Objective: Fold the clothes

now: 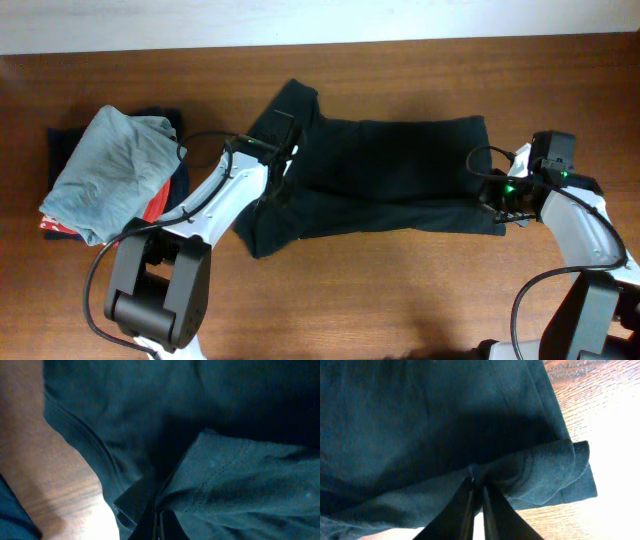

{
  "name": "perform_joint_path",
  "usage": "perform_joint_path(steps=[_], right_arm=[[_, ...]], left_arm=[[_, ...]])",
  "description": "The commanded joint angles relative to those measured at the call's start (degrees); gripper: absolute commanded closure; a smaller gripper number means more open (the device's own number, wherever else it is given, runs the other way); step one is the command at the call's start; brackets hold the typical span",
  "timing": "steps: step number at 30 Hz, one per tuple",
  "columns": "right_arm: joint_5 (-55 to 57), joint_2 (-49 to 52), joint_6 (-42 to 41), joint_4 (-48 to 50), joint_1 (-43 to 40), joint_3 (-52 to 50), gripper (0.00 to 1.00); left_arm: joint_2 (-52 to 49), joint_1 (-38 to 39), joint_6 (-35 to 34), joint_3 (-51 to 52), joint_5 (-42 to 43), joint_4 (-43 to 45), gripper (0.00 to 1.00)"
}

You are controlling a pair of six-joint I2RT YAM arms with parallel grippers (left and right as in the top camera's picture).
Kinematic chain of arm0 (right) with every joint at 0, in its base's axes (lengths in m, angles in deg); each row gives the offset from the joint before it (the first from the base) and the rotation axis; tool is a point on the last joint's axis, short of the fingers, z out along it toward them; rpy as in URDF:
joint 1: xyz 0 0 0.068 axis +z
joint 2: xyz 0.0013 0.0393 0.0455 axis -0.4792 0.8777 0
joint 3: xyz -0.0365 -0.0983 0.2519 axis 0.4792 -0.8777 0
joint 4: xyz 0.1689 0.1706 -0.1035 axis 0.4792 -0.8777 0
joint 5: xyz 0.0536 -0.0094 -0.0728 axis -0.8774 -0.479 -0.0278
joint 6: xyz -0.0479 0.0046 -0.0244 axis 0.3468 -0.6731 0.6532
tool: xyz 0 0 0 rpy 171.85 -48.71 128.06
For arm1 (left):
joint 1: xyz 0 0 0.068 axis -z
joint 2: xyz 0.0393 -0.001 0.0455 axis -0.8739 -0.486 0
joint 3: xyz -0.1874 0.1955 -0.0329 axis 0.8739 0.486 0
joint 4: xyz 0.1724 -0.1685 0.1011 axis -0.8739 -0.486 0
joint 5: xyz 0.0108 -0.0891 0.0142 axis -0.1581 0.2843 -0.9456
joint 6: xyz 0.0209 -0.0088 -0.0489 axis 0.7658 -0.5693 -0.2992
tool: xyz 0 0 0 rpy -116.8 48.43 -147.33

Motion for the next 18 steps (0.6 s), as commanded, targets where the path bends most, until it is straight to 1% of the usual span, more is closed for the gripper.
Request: perform_joint_path(steps=[1,2,3,4,6,8,12,15,18], right_arm=[[-0.24,0.26,-0.02,0.5,0.31,0.9,0.77],[-0.2,0.26,0.0,0.92,0.31,0.9,0.55],[0.02,0.26,0.0,1.16,0.31,0.9,0.49],[0.22,0.26,0.02,1.29,0.26,0.9,0.47],[0.2,0.26,0.02,1.46,0.13,0.9,0.47],[0.2,0.24,0.02,1.42,0.15,0.9,0.47],[0.13,0.24,0.02,0.94,0.15,0.9,0.47],[0.13,0.24,0.02,-1.16,0.15,0.9,0.47],[0.11,0.24,0.0,-5.03,0.24,0.9,0.48]], left_arm=[[-0.33,-0.39,0.94,-1.01,-2.03,1.36,0.94],[-0.33,-0.39,0.96,-1.01,-2.1,1.55,0.69],[-0.33,-0.42,0.92,-1.01,-2.73,1.51,0.59],[-0.33,-0.42,0.92,-1.01,-3.82,1.29,0.46],[-0.33,-0.42,0.87,-1.03,-6.62,0.72,0.4],[-0.33,-0.44,0.81,-1.22,-7.93,-0.57,0.2],[-0.33,-0.79,-0.9,-2.1,-7.96,-3.32,0.19],[-0.07,-0.76,-1.29,-2.99,-7.26,-5.79,0.19],[0.98,-0.76,-1.31,-3.15,-3.52,-8.09,0.2]])
